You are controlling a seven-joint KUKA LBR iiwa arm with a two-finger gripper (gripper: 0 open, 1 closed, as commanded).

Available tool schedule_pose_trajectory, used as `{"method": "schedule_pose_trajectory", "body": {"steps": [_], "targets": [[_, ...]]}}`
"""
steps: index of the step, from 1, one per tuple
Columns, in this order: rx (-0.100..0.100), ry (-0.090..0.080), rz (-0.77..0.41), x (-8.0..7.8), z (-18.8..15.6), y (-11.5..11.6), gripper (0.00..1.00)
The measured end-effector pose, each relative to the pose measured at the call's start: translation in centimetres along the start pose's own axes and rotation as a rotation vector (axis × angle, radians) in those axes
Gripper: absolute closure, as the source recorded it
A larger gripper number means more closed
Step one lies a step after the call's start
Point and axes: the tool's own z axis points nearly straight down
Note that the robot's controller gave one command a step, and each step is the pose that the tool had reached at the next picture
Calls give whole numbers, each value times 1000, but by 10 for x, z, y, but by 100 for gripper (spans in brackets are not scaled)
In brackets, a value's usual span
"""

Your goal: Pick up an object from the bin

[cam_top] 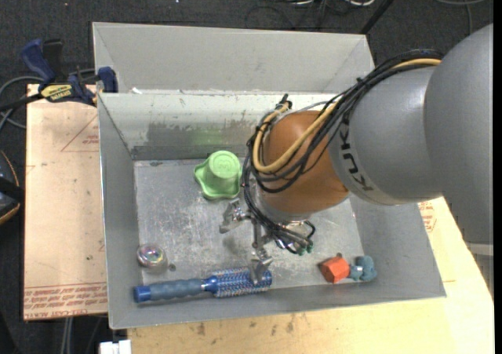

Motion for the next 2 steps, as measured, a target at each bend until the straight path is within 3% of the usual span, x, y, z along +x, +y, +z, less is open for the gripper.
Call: {"method": "schedule_pose_trajectory", "body": {"steps": [1,2], "targets": [[-4,7,-135,12,5,13,0],[-6,-17,-148,20,32,-3,0]]}}
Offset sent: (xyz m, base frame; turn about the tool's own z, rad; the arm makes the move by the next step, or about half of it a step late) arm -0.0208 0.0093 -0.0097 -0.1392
